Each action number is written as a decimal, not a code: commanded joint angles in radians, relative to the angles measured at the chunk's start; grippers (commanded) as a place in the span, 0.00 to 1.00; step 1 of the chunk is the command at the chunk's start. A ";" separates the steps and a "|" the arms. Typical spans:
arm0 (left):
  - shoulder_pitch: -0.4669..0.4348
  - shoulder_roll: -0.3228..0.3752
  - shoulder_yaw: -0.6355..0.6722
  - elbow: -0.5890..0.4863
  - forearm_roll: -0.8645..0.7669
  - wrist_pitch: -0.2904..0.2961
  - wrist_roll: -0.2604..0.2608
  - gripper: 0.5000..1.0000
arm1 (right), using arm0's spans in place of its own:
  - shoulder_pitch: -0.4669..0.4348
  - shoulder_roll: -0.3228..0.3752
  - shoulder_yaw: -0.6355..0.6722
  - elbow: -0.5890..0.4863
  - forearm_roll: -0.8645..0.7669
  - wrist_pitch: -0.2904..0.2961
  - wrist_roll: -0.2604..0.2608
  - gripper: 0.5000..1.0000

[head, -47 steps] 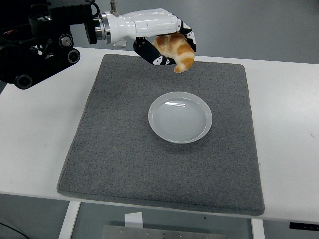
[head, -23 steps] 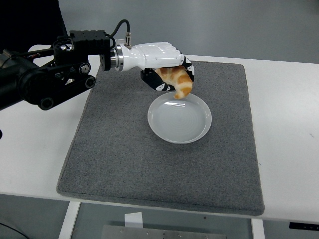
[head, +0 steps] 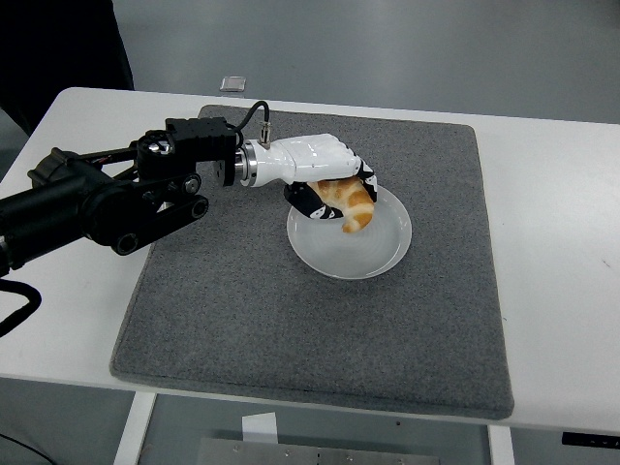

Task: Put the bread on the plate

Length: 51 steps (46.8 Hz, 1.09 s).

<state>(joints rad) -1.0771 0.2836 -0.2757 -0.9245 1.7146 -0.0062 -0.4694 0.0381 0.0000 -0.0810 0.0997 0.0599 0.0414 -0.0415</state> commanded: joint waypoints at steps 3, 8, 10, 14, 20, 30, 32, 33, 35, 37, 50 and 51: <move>0.025 -0.040 0.001 0.052 0.010 0.008 0.000 0.00 | 0.000 0.000 0.000 0.000 -0.002 0.000 0.000 0.90; 0.039 -0.063 0.001 0.078 0.010 0.020 0.000 0.00 | 0.000 0.000 0.000 0.000 -0.002 0.000 0.000 0.90; 0.042 -0.073 0.001 0.088 0.010 0.026 0.000 0.00 | -0.001 0.000 0.000 0.000 0.000 0.000 0.000 0.90; 0.055 -0.095 0.001 0.111 0.010 0.044 0.000 0.00 | 0.000 0.000 0.000 0.000 0.000 0.000 0.000 0.90; 0.060 -0.103 0.001 0.124 0.010 0.055 0.000 0.00 | -0.001 0.000 0.000 0.000 0.000 0.000 0.000 0.90; 0.060 -0.107 0.050 0.125 0.007 0.072 0.000 0.00 | 0.000 0.000 0.000 0.000 -0.002 0.000 0.000 0.90; 0.060 -0.107 0.058 0.125 0.005 0.089 0.000 0.00 | 0.000 0.000 0.001 0.000 0.000 0.000 0.000 0.90; 0.060 -0.107 0.064 0.125 0.005 0.098 0.000 0.00 | 0.000 0.000 0.000 0.000 0.000 0.000 0.000 0.90; 0.062 -0.107 0.073 0.125 0.002 0.118 0.000 0.00 | 0.000 0.000 0.000 0.000 0.000 0.000 0.000 0.90; 0.062 -0.107 0.078 0.125 0.002 0.129 0.000 0.01 | 0.000 0.000 0.000 0.000 0.000 0.000 0.000 0.90; 0.062 -0.107 0.087 0.121 -0.010 0.130 0.000 0.61 | 0.000 0.000 0.000 0.000 0.000 0.000 0.000 0.90; 0.060 -0.106 0.087 0.119 -0.012 0.130 0.000 0.67 | 0.000 0.000 0.000 0.000 0.000 0.000 0.000 0.90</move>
<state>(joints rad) -1.0143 0.1768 -0.1887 -0.8008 1.7068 0.1257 -0.4694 0.0381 0.0000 -0.0811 0.0997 0.0600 0.0414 -0.0413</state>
